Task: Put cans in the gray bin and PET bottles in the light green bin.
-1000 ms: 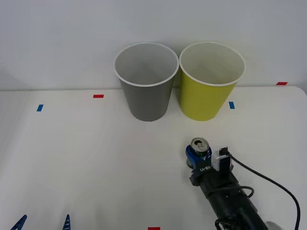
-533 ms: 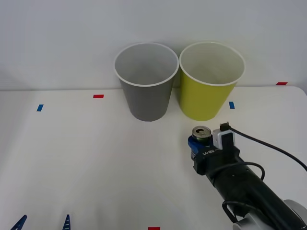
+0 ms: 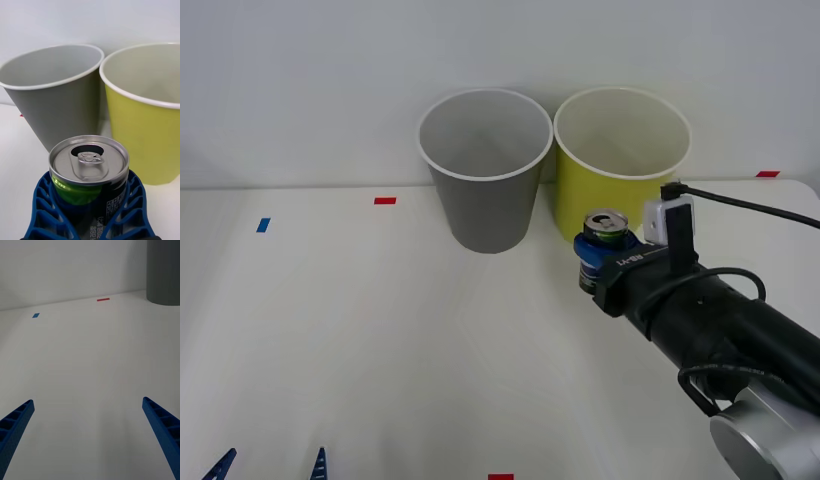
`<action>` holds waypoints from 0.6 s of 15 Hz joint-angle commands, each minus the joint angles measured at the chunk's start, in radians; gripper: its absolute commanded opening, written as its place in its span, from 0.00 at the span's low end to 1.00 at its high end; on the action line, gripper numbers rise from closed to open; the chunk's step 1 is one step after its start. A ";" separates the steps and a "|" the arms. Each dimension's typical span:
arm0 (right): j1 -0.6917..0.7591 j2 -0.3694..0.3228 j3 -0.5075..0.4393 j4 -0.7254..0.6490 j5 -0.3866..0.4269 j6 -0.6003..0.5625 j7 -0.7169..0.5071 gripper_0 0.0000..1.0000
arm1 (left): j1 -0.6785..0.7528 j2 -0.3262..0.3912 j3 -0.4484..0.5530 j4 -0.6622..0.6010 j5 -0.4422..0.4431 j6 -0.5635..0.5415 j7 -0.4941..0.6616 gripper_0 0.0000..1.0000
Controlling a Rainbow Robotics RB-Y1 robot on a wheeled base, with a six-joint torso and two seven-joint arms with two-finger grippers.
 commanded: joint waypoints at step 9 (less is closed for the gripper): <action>-0.364 0.019 -0.093 -0.013 -0.322 0.244 -0.017 0.00 | 0.000 0.000 0.000 0.000 0.000 0.000 0.000 1.00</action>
